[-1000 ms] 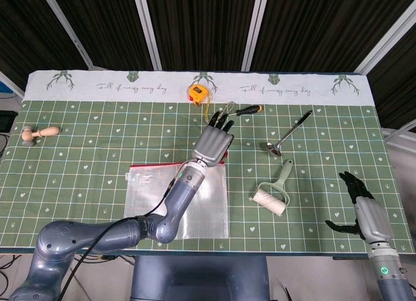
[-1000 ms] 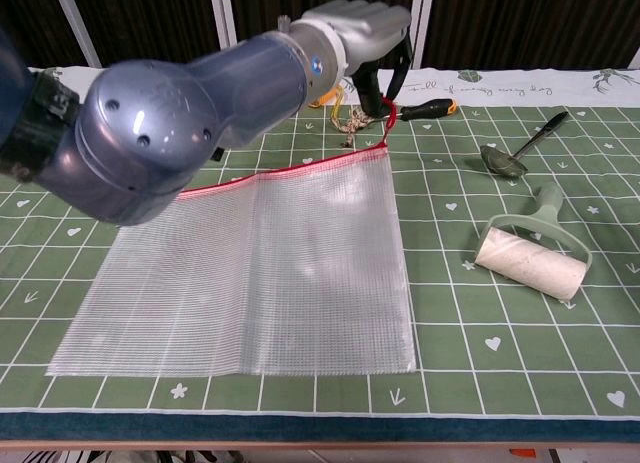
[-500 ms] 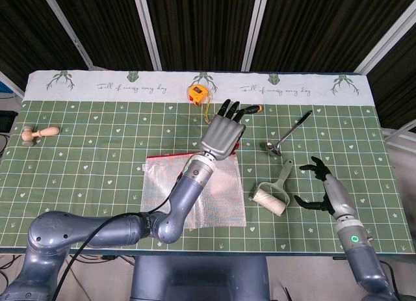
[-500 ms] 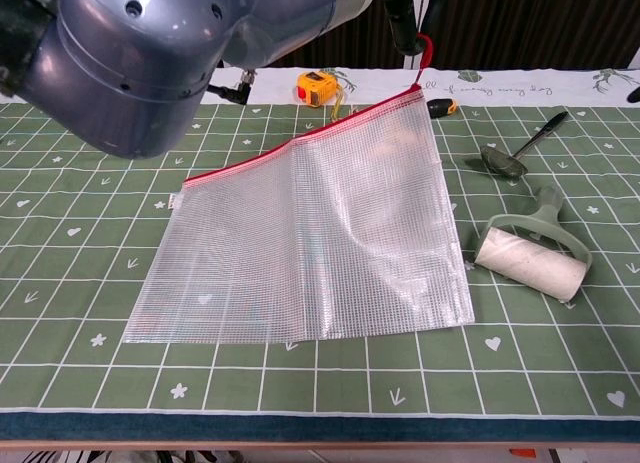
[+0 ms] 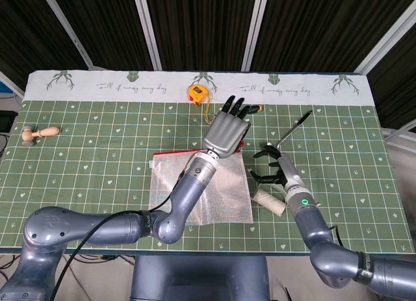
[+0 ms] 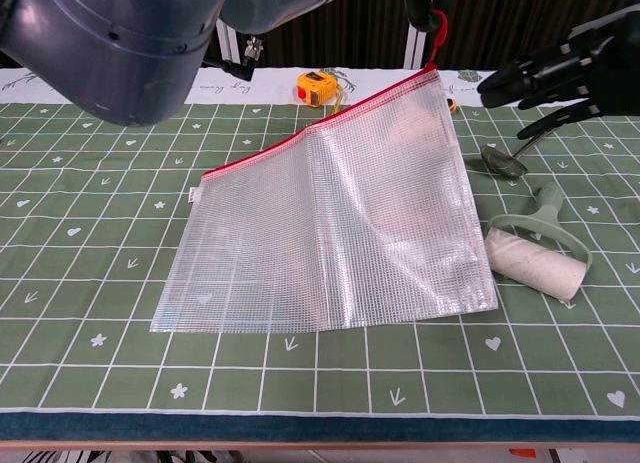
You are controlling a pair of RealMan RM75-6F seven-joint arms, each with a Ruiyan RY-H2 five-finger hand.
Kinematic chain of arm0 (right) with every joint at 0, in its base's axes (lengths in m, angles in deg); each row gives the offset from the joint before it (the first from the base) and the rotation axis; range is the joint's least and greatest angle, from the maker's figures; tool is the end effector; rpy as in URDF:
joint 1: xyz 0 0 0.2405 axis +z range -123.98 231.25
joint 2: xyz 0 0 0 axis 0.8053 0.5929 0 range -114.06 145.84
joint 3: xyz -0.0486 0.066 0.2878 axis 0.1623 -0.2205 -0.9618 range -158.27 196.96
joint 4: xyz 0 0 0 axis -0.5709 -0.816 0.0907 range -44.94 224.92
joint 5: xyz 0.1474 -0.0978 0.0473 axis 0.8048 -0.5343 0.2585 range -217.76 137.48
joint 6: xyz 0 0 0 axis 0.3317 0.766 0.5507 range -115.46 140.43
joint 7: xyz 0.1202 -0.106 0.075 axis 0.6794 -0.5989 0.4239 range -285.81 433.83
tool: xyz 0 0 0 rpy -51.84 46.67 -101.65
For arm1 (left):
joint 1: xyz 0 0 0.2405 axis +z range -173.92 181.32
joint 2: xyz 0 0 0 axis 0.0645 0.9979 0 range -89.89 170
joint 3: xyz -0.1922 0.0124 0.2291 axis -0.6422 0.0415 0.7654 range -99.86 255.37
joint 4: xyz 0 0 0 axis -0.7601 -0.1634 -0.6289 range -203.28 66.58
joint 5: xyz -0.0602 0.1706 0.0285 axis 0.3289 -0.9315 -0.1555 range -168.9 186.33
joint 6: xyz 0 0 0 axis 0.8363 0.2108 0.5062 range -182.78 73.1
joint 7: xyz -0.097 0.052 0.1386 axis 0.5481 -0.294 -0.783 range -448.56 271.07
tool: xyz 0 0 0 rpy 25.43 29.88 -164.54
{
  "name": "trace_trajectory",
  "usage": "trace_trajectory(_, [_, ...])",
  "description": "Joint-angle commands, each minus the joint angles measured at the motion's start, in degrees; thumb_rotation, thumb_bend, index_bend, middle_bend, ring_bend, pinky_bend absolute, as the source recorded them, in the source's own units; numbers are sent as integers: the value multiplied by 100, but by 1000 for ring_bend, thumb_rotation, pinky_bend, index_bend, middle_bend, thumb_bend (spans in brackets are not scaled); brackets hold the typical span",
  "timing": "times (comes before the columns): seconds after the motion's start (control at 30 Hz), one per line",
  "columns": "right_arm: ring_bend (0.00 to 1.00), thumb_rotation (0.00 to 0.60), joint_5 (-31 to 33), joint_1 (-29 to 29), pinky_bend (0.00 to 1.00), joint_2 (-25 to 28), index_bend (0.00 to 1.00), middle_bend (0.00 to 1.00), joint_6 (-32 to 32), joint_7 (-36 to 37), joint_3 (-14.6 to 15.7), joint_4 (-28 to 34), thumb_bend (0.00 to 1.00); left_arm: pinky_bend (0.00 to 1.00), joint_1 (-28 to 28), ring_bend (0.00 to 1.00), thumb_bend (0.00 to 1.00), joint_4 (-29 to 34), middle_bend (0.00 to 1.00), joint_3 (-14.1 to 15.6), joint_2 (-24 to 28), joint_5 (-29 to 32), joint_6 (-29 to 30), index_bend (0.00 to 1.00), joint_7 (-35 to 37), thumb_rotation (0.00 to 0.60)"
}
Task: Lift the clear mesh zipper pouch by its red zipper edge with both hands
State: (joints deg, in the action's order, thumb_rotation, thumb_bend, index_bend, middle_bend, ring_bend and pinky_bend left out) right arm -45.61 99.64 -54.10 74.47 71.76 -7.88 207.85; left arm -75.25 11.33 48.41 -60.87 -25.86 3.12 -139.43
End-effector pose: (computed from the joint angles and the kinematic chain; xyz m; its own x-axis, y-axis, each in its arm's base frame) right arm -0.1565 -0.3840 0.0964 -0.5401 -0.2956 0.7880 -0.8166 0.4105 -0.4057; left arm 0.1112 0.4583 -0.0220 0.4856 0.0013 0.8742 0.7437 -0.5261 -0.4124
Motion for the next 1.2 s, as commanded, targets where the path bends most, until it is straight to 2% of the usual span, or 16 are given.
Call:
trace_trajectory(0.03, [0, 600, 435, 255, 191, -247, 407, 125, 165, -128, -180, -227, 395, 0, -27, 0, 378, 35, 169, 49, 36, 21, 23, 623, 49, 600])
trace_trajectory(0.4, [0, 600, 863, 541, 191, -596, 425, 129, 349, -246, -364, -549, 427, 0, -115, 0, 378, 114, 169, 166, 122, 68, 117, 627, 202, 600])
trace_trajectory(1.07, [0, 600, 1123, 730, 191, -1018, 481, 141, 469, -330, -649, -823, 459, 0, -261, 0, 378, 116, 168, 295, 178, 173, 193, 633, 332, 600])
trace_trajectory(1.2, [0, 600, 1161, 726, 191, -1054, 499, 150, 461, -351, -701, -895, 491, 0, -267, 0, 378, 135, 168, 327, 190, 185, 215, 633, 354, 600])
